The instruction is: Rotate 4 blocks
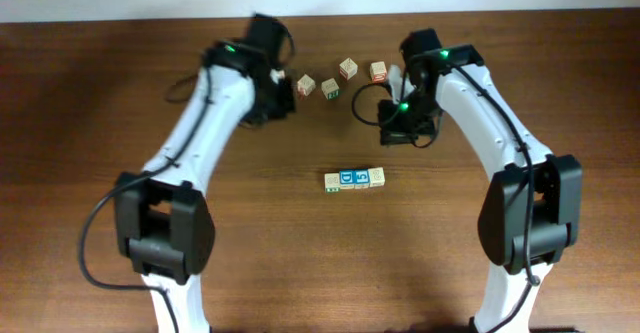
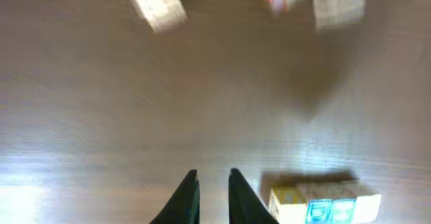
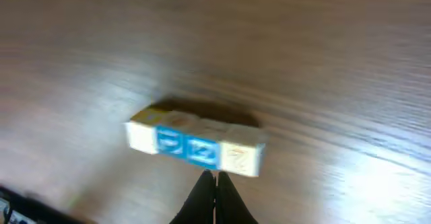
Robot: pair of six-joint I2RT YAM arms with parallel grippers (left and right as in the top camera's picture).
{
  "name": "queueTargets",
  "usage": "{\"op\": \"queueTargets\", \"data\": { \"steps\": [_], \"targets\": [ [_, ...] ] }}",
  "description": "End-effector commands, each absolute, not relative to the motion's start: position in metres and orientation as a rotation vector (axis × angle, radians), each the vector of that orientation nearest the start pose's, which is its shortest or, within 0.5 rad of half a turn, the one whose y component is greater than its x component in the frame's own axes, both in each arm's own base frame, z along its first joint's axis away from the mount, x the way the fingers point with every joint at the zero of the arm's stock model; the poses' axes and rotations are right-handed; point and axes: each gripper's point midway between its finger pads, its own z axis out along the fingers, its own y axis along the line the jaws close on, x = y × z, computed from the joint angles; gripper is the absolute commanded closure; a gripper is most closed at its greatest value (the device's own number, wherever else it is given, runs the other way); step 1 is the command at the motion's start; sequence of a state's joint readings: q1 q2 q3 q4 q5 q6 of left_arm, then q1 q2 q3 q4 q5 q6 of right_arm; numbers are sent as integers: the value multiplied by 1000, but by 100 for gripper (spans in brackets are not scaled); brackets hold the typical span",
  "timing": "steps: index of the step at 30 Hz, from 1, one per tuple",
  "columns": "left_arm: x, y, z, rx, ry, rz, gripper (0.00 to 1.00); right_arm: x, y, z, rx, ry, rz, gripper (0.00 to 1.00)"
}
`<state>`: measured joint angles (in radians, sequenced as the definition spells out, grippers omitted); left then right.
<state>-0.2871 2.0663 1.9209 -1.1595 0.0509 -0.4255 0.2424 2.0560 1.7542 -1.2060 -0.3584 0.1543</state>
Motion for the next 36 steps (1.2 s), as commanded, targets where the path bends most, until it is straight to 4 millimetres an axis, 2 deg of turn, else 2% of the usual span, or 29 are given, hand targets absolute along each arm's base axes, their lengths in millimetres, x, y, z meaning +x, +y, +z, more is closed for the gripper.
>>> {"op": "queueTargets", "data": {
  "steps": [1, 2, 3, 6, 8, 10, 13, 15, 17, 21, 36],
  "targets": [
    [489, -50, 214, -389, 2658, -180, 88, 343, 227, 97, -313, 3144, 568, 95],
    [491, -24, 218, -459, 2640, -167, 88, 326, 246, 88, -326, 3168, 513, 95],
    [487, -5, 215, -512, 2650, -149, 88, 317, 253, 79, -300, 3186, 437, 95],
    [482, 21, 212, -582, 2655, -69, 87, 296, 264, 56, -225, 3187, 222, 96],
    [482, 22, 212, -582, 2653, -68, 87, 287, 265, 45, -194, 3153, 63, 96],
    [482, 22, 212, -582, 2654, -68, 87, 288, 267, 41, -188, 3149, 53, 96],
    [482, 22, 212, -582, 2654, -68, 87, 288, 261, 21, -154, 3210, 39, 96],
    [481, 22, 212, -582, 2656, -68, 87, 294, 251, 17, -86, 3228, 38, 96],
    [482, 21, 212, -582, 2656, -69, 86, 297, 249, 13, -66, 3237, 50, 96],
    [481, 21, 211, -583, 2660, -68, 87, 307, 248, 11, -40, 3215, 68, 96],
    [479, 21, 210, -584, 2667, -66, 89, 310, 248, 10, -36, 3206, 79, 96]
  ]
}}
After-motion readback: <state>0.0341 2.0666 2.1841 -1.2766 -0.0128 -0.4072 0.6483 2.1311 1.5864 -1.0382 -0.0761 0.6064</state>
